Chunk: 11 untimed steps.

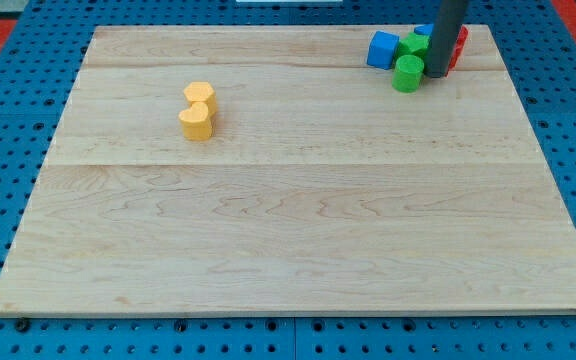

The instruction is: Push the red star into the green blocks

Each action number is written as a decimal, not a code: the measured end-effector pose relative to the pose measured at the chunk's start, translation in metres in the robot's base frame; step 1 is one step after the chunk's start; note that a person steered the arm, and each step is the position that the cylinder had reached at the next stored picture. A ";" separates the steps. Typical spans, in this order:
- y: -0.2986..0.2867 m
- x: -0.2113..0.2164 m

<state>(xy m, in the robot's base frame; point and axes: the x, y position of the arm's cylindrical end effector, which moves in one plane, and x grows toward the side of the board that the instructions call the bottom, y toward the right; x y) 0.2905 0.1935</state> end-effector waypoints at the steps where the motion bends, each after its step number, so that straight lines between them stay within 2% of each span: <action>1: 0.027 -0.003; 2: 0.057 0.000; 3: 0.061 -0.020; 4: 0.051 -0.016; 6: 0.053 -0.041; 9: 0.017 -0.039; 11: 0.005 -0.065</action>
<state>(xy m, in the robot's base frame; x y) 0.2255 0.1983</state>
